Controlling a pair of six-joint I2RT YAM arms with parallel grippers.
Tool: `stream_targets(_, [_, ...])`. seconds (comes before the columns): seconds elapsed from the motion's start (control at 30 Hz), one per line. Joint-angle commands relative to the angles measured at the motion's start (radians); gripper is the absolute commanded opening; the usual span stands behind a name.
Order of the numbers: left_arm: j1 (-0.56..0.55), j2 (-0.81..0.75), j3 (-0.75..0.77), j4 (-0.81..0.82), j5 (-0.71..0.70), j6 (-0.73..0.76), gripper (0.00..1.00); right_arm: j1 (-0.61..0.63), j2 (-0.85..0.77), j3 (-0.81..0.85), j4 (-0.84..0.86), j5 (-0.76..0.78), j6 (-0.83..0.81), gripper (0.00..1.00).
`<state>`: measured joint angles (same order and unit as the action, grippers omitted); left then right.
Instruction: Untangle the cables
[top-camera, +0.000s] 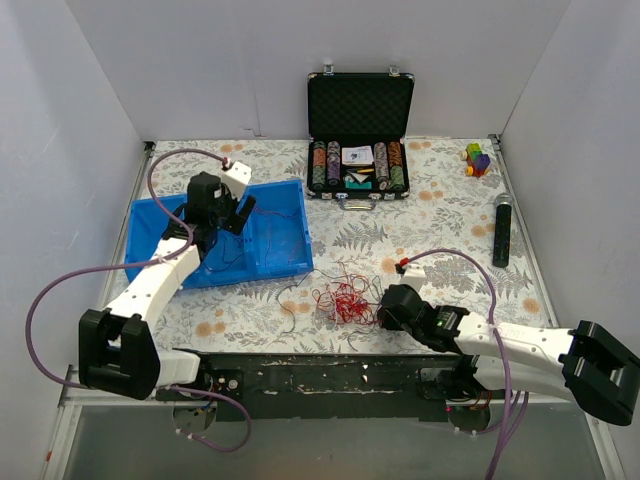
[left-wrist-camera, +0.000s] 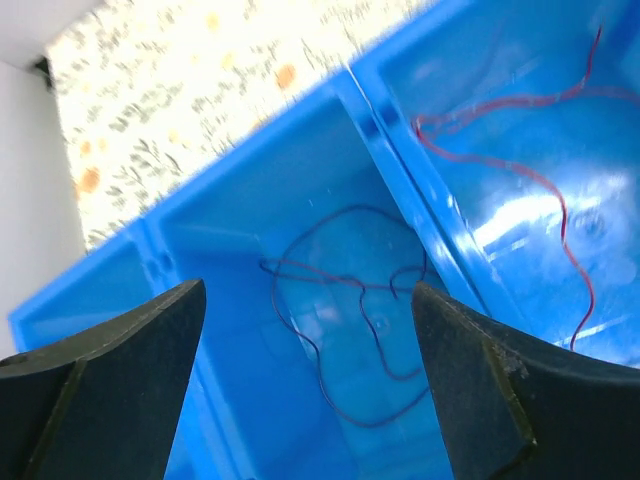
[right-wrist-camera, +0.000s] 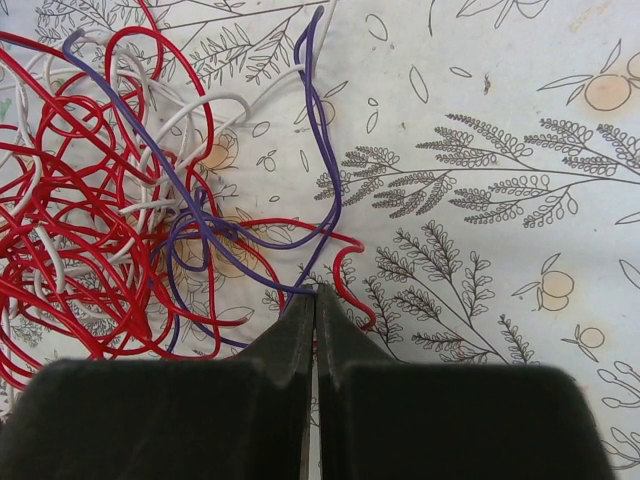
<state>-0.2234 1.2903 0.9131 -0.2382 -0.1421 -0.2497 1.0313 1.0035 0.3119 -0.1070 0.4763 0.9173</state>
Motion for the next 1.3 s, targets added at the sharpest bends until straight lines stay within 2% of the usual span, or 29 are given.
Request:
stream_targets(0.0, [0.006,-0.077,0.118,-0.024,0.018,0.027,0.87,0.000,-0.017,-0.010,-0.037,0.004,0.005,0.01])
stream_targets(0.1, [0.006,-0.149,0.177,-0.096,0.169,0.053,0.86,0.000,-0.017,-0.010,-0.030,0.001,-0.001,0.01])
stream_targets(0.23, [-0.014,-0.305,0.187,-0.326,0.623,0.174,0.84,0.000,-0.013,-0.004,-0.017,-0.004,-0.014,0.01])
stream_targets(0.3, [-0.059,-0.371,0.136,-0.447,0.786,0.284,0.86,0.000,-0.013,-0.002,-0.019,-0.002,-0.012,0.01])
stream_targets(0.33, [-0.092,-0.397,0.104,-0.481,0.823,0.318,0.86,0.000,-0.016,-0.002,-0.017,-0.001,-0.012,0.01])
stream_targets(0.47, [-0.311,-0.451,-0.066,-0.464,0.735,0.343,0.86,0.000,-0.039,-0.004,-0.028,0.004,-0.009,0.01])
stream_targets(0.6, [-0.407,-0.375,-0.129,-0.337,0.685,0.222,0.85,-0.002,-0.077,-0.005,-0.049,0.016,-0.009,0.01])
stream_targets(0.7, [-0.436,-0.280,-0.138,-0.176,0.659,0.152,0.81,0.000,-0.103,-0.011,-0.060,0.024,-0.009,0.01])
stream_targets(0.8, [-0.465,-0.183,-0.138,-0.058,0.638,0.222,0.81,-0.004,-0.118,-0.017,-0.095,0.027,0.005,0.01])
stream_targets(0.9, [-0.482,-0.080,-0.120,-0.033,0.635,0.323,0.81,-0.007,-0.131,-0.027,-0.140,0.028,0.020,0.01])
stream_targets(1.17, [-0.501,0.070,-0.128,0.120,0.585,0.333,0.71,-0.013,-0.224,-0.083,-0.166,0.008,0.035,0.01])
stream_targets(1.27, [-0.516,0.092,-0.135,0.180,0.547,0.326,0.63,-0.014,-0.223,-0.088,-0.158,0.004,0.026,0.01])
